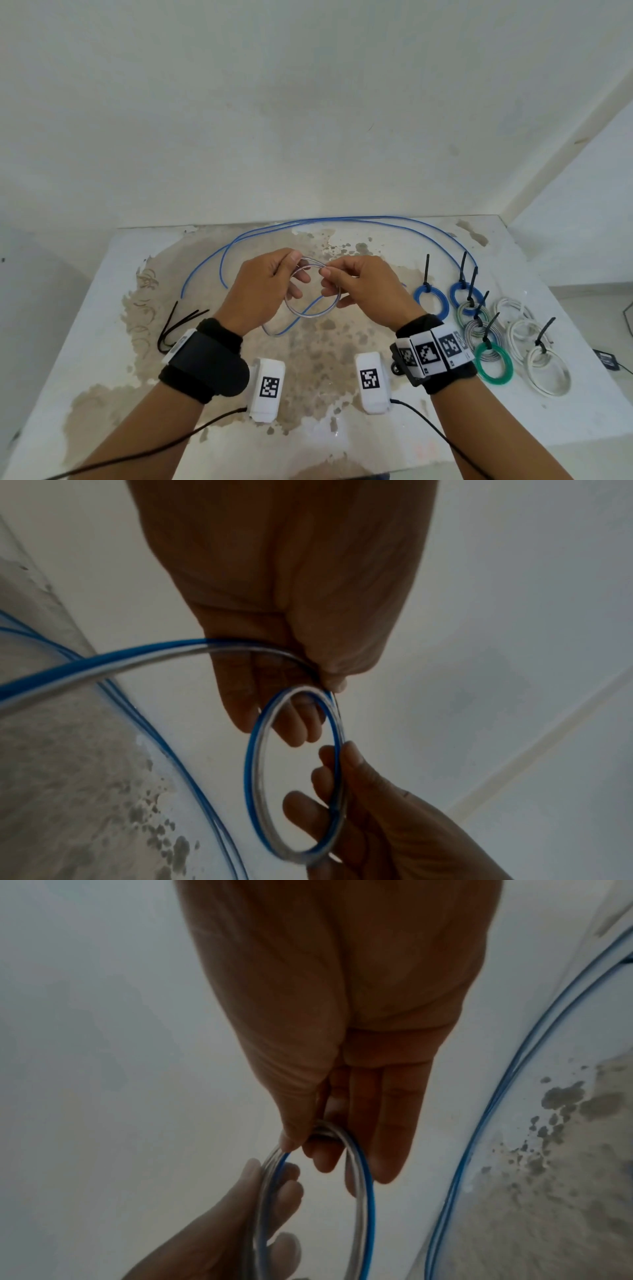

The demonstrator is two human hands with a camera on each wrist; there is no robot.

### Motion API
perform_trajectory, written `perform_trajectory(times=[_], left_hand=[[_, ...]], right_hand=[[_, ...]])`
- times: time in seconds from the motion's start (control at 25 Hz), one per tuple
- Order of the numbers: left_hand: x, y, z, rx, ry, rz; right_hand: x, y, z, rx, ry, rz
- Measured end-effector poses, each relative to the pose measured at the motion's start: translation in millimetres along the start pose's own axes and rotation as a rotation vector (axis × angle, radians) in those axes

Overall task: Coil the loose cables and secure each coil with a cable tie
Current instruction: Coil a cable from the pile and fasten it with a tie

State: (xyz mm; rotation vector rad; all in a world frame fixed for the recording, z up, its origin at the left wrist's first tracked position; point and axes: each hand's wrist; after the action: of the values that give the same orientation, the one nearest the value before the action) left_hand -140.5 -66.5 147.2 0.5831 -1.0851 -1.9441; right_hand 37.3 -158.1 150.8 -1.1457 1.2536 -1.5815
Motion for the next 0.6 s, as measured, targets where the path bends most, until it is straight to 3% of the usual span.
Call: perform_trajectory(times=[0.2, 0.4, 0.48, 0.6], left_hand=[[2, 2, 1, 0.140, 0.113, 0.078], [9, 3, -3, 0.488, -0.087, 0.171], [9, 2, -2, 0.552, -0.036, 0.155], [8, 0, -3, 0.650, -0.008, 0.196]], right_hand=[[0, -6, -6, -0.153, 0.044, -0.042], [4, -8, -22, -0.431, 0.172, -0.065], [8, -6, -26, -0.474, 0.139, -0.105], [13, -2, -24, -0.355, 0.026, -0.150]])
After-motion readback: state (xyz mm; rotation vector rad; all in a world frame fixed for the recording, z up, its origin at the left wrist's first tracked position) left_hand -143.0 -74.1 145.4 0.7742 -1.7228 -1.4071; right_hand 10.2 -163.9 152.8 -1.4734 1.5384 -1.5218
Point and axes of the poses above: each hand's wrist, its own x-axis away from the middle knuckle, its own z-axis out of the back of the hand, y = z × x, and after that the axes turned 9 degrees about -x, right-handed
